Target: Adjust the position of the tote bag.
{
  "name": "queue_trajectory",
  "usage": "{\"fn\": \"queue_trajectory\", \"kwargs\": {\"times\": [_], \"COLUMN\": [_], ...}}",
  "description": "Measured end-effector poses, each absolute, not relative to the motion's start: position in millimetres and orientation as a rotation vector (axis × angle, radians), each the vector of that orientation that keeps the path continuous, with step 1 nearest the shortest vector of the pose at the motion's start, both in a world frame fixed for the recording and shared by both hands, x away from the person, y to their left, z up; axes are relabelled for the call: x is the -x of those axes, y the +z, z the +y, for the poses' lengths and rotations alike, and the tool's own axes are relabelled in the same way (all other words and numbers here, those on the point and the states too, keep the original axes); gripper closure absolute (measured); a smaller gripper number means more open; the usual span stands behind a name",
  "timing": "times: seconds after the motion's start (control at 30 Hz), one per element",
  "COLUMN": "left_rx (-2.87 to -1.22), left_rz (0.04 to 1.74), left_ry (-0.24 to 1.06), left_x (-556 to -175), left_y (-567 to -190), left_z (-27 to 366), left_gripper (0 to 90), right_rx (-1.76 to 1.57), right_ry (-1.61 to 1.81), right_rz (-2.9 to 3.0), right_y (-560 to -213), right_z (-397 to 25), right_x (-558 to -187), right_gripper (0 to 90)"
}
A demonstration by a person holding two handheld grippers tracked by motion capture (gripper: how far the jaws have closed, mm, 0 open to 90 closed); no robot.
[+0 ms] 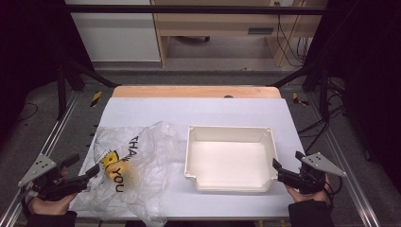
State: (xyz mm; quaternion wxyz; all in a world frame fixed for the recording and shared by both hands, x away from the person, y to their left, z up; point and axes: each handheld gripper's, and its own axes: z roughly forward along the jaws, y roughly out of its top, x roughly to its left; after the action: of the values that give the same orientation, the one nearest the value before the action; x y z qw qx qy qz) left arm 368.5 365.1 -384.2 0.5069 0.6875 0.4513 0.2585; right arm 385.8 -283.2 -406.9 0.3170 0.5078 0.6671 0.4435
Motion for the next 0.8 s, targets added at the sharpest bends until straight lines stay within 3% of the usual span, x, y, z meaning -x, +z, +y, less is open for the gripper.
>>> {"fn": "queue_trajectory", "kwargs": {"times": [0.8], "left_rx": [-1.689], "left_rz": [1.004], "left_ry": [0.587], "left_x": [-368], "left_y": [-372], "left_z": [324], "left_gripper": [21.1], "right_rx": [-1.339], "right_ry": [1.165], "right_rz": [1.829], "right_y": [-409], "right_z": [-266], "right_x": [-387], "right_gripper": [20.4]}}
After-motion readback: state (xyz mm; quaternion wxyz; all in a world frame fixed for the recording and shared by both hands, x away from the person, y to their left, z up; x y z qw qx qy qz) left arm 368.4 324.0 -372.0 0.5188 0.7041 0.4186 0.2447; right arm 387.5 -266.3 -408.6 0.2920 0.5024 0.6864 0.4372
